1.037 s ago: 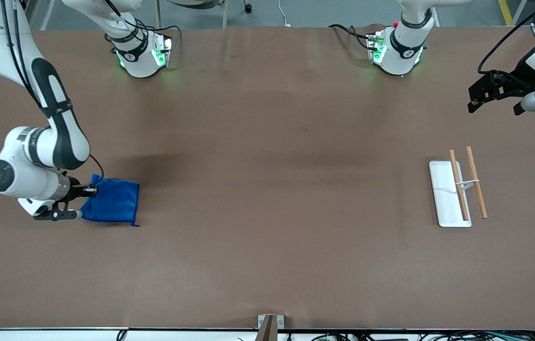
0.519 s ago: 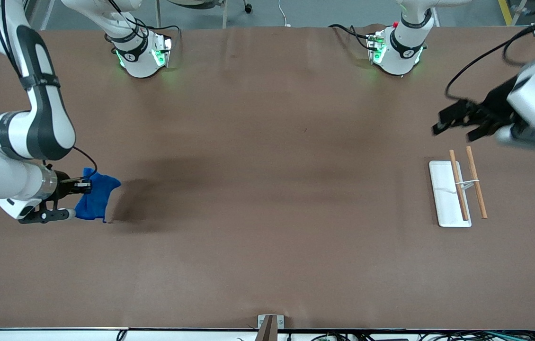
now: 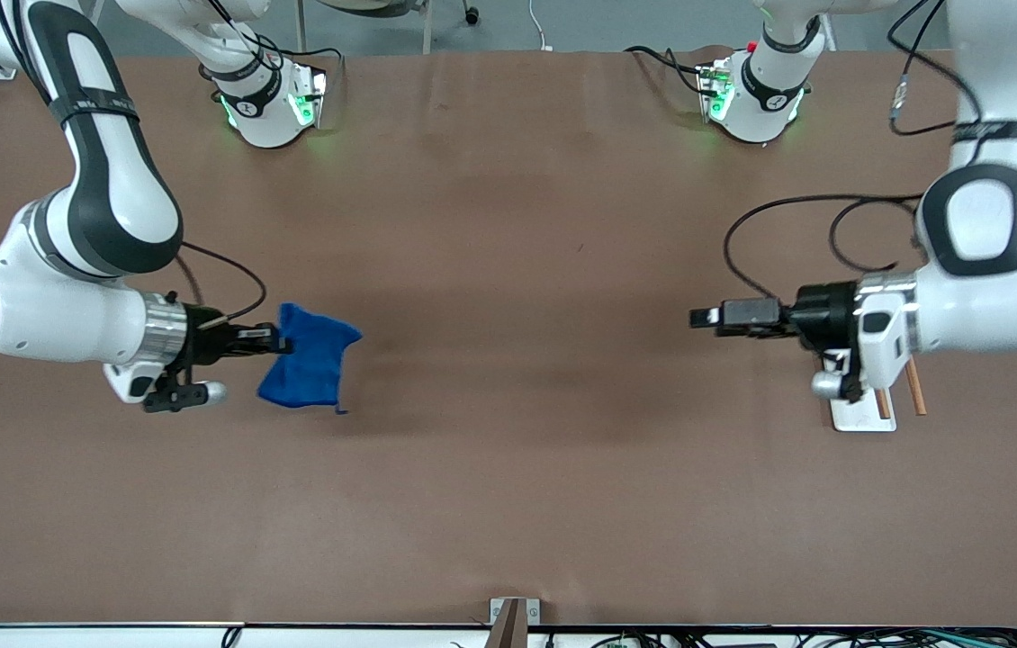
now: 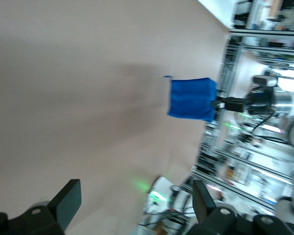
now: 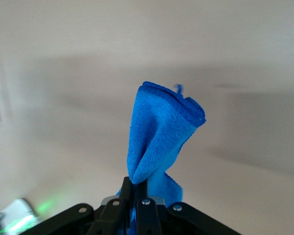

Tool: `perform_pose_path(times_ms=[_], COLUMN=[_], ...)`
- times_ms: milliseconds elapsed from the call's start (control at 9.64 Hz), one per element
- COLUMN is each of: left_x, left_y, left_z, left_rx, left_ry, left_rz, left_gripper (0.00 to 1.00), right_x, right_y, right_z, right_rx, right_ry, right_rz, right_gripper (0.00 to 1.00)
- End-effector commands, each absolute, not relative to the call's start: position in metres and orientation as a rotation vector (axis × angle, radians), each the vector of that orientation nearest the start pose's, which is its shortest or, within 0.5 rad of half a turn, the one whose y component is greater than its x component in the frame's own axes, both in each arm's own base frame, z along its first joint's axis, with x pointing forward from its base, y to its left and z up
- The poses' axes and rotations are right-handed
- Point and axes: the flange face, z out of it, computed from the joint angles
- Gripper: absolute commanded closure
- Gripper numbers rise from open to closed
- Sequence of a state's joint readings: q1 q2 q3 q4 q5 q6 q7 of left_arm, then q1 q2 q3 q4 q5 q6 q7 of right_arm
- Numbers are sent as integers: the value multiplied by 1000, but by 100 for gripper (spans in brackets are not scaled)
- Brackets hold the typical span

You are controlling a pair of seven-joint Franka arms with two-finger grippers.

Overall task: Right arm passes towel to left arm to hang
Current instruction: 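Lift the towel with the right gripper while the left gripper approaches, then grasp the hanging towel with the left gripper beside the right gripper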

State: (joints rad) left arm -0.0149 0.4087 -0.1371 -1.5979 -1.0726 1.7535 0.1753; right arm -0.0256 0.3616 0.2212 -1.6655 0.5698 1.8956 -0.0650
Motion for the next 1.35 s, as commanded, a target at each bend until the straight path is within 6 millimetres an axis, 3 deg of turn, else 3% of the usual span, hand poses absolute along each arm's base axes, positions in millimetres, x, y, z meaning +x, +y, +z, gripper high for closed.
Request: perform_pose_path(times_ms=[0,104,207,415,622,726,933,1037,1141,1244], left_x=[653,650,643,628,614,606,592,587,590,590], left_y=[-198,-219,-240,-264,-295,-309,-317,-315,-303,-303], left_z=[333,300,284,255,249,243,240,240,240,242], left_rx=[1803,1665,1559,1457,1348,1325,1289,1255,1235,1220], left_ry=[17,59,131,223,276,279,280,265,271,265], left_rz=[-239,-236,-267,-317,-353,-388,-437,-468,-470,-485], left_gripper=[0,0,0,0,0,0,0,0,1,4], right_x=[621,618,613,599,581,573,565,557,554,554], right_y=[198,220,247,309,360,375,390,401,405,405], right_z=[422,430,438,459,468,469,477,482,483,483], right_rx=[-2357,-2261,-2194,-2072,-1986,-1958,-1904,-1891,-1884,-1884], right_ry=[15,44,54,101,163,181,230,240,249,249], right_rz=[196,200,180,93,34,37,37,25,21,21], right_gripper=[100,100,100,100,100,100,100,100,100,100])
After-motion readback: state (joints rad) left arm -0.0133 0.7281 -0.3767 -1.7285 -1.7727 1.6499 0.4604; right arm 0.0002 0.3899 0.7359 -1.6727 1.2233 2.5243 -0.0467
